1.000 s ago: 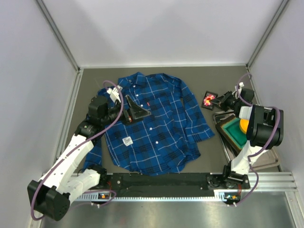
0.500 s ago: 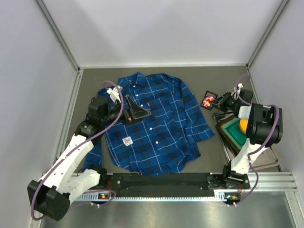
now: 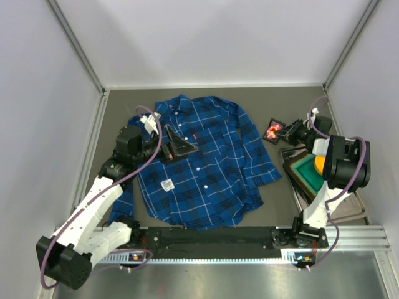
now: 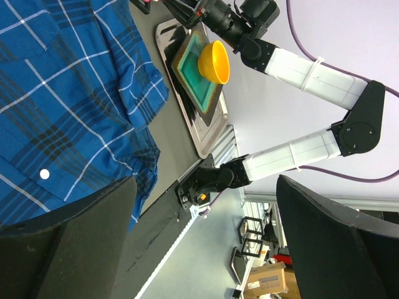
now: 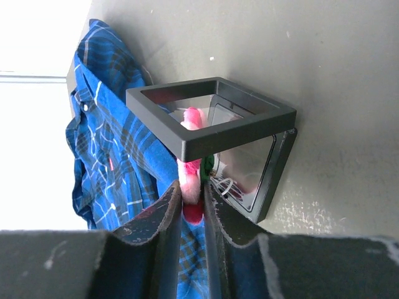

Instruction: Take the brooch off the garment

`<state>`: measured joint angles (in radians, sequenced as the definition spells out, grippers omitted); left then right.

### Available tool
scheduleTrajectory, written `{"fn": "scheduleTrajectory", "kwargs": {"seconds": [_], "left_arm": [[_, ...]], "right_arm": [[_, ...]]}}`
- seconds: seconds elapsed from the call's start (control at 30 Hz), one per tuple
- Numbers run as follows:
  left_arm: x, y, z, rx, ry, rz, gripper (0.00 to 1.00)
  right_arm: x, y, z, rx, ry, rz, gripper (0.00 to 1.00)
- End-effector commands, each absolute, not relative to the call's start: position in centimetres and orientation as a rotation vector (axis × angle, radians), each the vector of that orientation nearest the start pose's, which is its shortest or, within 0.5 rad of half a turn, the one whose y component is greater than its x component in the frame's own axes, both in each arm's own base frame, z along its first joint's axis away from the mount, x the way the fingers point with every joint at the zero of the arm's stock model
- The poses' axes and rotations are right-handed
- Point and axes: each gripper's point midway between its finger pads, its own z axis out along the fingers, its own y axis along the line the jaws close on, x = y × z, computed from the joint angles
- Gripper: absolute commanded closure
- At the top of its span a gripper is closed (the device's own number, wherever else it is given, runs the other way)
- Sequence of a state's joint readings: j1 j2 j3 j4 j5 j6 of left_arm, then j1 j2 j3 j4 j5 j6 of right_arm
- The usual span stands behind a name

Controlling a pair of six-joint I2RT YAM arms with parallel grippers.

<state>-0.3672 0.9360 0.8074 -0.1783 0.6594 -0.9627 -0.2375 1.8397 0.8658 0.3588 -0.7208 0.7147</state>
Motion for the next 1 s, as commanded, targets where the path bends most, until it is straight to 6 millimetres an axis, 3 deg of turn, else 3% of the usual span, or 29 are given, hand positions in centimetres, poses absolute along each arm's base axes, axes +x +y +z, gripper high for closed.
{"fn": "scheduleTrajectory", "kwargs": {"seconds": [0.0,0.43,0.6,0.97], "left_arm": [[22.1,-23.0,29.0,-0.054,2.031,-1.496,0.02],[22.0,-23.0,29.1,-0.051,2.026,-1.503,0.02],[21.8,-23.0,29.2,-0.045,2.024,-1.509,0.02],[21.6,-23.0,29.5,-0.043,2.018,-1.517,0.02]], "right_arm": [[44.5,3.9,7.4,0.555,2.077,1.064,0.8],[44.7,4.3,6.9,0.558,2.094,1.055,0.78],[44.2,4.1,7.0,0.564,2.105,1.023,0.64],[42.7,3.0,6.9,0.579,2.18,0.885,0.56]]}}
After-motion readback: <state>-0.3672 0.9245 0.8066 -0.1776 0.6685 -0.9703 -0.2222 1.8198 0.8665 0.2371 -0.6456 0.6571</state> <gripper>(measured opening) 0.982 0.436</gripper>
